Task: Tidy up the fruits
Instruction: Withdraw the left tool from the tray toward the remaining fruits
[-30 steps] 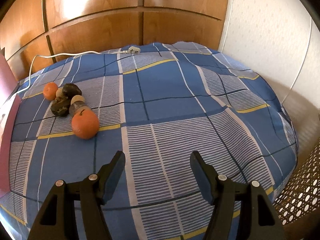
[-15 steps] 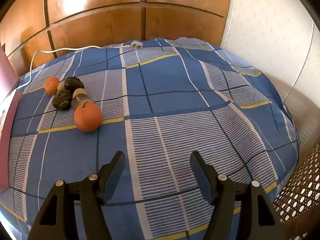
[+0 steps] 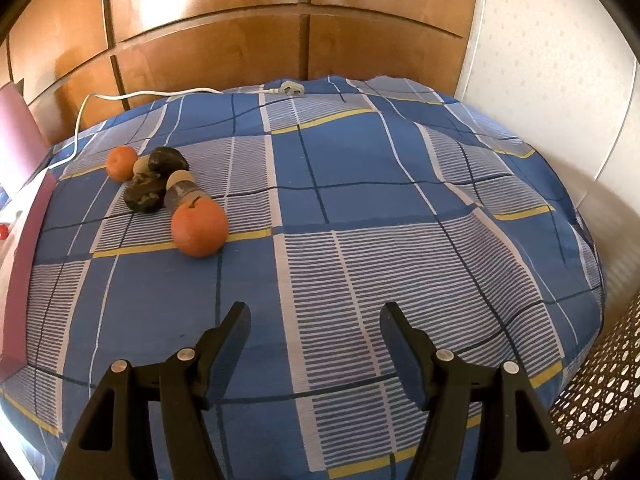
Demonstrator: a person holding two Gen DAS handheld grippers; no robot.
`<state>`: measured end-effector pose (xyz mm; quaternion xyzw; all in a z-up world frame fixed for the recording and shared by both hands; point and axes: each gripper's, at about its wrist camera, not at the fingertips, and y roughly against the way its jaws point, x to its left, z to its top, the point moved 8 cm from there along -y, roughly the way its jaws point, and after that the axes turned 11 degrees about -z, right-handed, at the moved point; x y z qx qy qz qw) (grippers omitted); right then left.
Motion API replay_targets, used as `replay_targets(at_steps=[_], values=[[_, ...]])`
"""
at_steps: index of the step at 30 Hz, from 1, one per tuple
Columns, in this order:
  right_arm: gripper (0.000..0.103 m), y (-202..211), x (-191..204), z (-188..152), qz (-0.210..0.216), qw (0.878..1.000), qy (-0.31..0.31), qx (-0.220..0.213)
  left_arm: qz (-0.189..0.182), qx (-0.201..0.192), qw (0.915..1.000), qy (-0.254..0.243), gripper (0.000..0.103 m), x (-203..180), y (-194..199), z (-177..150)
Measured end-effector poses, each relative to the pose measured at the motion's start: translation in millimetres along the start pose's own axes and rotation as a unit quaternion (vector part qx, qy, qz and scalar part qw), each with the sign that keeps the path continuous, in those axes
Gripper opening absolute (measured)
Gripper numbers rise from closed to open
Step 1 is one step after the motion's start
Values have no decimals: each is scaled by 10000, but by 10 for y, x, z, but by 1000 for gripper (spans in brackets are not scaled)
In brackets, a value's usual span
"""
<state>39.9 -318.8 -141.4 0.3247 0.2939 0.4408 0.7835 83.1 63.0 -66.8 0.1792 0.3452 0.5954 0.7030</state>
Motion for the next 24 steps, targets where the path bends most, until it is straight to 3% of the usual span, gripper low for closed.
replay_targets(at_steps=[24], values=[[68,51,20,0,38,10000,42,-62,-402,159,9971,-629,70,-490,7,-181]])
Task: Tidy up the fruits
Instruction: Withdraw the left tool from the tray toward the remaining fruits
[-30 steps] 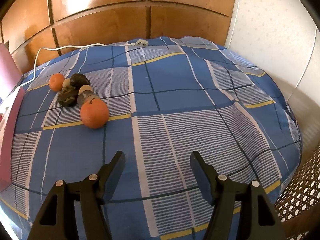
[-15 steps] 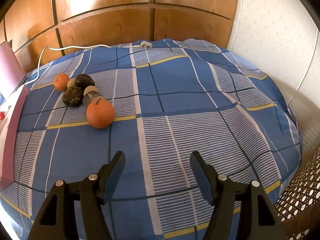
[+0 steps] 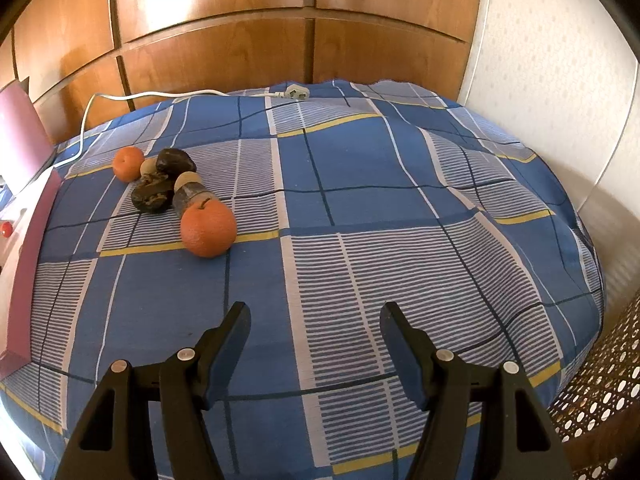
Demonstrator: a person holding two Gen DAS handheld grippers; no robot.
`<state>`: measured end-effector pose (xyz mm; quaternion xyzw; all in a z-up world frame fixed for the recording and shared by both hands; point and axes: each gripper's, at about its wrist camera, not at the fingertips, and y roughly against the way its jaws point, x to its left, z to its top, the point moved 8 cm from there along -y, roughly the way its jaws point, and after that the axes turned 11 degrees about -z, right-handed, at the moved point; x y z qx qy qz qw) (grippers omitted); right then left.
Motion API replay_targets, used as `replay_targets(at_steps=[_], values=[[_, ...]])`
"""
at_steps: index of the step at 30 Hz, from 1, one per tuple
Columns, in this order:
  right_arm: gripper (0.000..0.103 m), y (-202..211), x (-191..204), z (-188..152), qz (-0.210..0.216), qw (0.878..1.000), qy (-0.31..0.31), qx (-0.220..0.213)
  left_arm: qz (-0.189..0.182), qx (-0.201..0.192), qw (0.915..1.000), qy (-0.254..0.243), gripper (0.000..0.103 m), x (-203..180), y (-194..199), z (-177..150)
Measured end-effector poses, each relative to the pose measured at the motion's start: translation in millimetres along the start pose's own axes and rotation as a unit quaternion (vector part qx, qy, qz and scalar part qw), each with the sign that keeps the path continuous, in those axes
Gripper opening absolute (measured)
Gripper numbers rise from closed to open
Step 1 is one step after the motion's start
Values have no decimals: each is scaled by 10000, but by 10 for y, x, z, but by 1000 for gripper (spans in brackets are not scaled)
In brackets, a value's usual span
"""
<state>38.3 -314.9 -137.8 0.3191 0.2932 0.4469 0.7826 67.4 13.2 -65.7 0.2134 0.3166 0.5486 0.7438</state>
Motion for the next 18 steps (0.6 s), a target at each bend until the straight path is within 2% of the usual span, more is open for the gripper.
replay_targets(at_steps=[18], values=[[68,30,17,43,76,10000,5,-47,-322,239,9978,-525,73,-367,-105,-122]])
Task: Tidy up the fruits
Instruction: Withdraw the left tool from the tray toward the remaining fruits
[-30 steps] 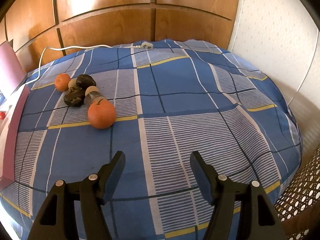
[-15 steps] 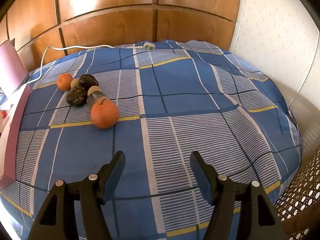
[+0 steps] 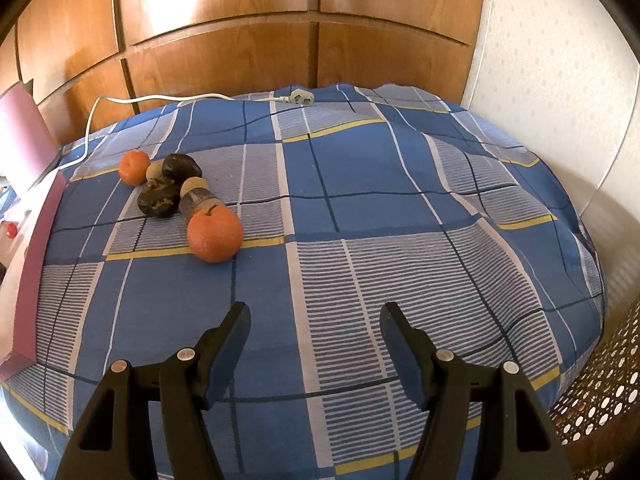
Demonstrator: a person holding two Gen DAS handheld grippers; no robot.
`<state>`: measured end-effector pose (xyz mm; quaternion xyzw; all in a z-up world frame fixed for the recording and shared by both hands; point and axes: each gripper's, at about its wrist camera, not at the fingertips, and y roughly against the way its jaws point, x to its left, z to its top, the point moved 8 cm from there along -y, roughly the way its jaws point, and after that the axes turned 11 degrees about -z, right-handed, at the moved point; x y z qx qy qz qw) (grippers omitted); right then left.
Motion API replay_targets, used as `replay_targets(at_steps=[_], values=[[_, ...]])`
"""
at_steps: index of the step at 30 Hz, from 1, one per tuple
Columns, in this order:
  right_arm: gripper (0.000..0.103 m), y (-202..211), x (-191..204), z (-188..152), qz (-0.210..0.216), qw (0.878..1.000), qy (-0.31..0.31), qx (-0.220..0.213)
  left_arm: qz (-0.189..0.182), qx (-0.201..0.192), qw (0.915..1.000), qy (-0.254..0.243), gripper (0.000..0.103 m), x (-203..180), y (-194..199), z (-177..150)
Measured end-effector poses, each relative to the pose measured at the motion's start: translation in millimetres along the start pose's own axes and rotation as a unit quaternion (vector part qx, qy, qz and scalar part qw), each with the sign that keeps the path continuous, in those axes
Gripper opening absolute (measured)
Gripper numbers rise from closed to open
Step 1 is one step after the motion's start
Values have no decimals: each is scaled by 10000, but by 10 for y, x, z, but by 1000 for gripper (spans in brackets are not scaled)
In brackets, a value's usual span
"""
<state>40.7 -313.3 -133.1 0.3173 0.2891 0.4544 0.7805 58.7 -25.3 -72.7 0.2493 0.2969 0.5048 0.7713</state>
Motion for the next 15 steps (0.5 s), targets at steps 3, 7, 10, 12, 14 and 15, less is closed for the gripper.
replay_targets(at_steps=[3,7,10,12,14,15], values=[[68,-3,1,17,15,10000,7,-2,-40,-5,9999,-109,77,-66,-10,-12],[68,-2,1,33,29,10000,13,-12,-115,20,9997,-212,81,-140,-33,-38],[68,-6,-3,66,56,10000,2,-9,-143,33,9996,-229,83,-158,-50,-54],[68,-10,-2,91,89,10000,-3,-6,-158,33,9997,-204,84,-155,-55,-61],[68,-10,16,126,153,9999,9,-9,-142,14,9998,-164,84,-138,-52,-57],[68,-9,32,148,182,9998,29,-21,-127,-10,9998,-137,84,-122,-45,-51]])
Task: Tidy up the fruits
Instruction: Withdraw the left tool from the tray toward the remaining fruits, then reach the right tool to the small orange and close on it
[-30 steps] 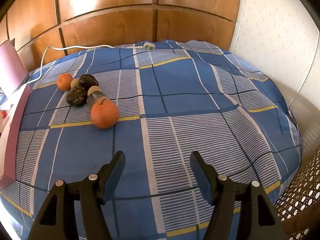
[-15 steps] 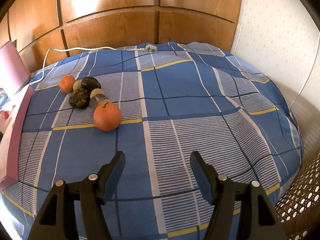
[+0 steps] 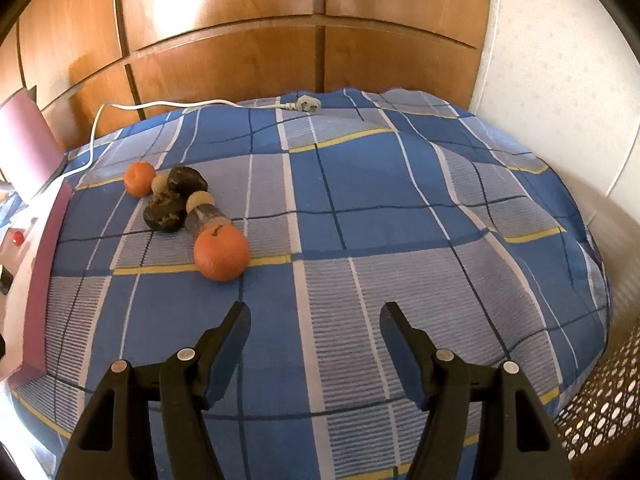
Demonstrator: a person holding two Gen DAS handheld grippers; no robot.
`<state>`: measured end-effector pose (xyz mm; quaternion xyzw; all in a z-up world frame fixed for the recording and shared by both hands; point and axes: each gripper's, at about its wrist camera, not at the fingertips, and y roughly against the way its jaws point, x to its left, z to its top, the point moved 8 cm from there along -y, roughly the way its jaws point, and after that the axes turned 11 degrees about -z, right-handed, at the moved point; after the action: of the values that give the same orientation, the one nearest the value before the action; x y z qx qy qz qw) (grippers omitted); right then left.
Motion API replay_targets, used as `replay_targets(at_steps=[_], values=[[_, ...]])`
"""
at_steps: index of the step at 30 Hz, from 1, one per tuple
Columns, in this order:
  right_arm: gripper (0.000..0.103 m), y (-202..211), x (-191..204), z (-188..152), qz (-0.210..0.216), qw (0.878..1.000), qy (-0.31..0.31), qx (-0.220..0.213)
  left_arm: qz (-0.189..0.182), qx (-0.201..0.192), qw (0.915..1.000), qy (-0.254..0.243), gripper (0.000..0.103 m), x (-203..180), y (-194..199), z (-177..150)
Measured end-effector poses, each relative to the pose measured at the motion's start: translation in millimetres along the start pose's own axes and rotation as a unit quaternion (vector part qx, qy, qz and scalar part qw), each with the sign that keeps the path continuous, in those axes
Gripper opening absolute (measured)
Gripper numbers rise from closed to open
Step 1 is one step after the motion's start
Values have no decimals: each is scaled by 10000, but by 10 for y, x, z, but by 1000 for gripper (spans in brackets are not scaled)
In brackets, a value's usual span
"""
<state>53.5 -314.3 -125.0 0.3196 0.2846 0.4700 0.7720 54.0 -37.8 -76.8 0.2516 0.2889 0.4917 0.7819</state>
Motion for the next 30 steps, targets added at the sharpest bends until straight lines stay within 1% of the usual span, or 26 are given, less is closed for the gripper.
replay_targets(at_steps=[4,11,22,27,30], values=[[68,-1,99,70,186,9998,66,2,134,-88,9998,134,85,97,41,9],[68,-23,263,147,344,9991,241,28,458,-276,9965,643,88,430,139,23],[68,-80,583,235,482,9970,604,27,832,-327,9901,1081,89,770,235,-33],[68,-88,677,249,486,9958,776,-17,1080,-352,9848,1314,89,979,332,-90],[68,-95,696,267,485,9956,806,-34,1317,-433,9782,1546,92,1170,459,-162]])
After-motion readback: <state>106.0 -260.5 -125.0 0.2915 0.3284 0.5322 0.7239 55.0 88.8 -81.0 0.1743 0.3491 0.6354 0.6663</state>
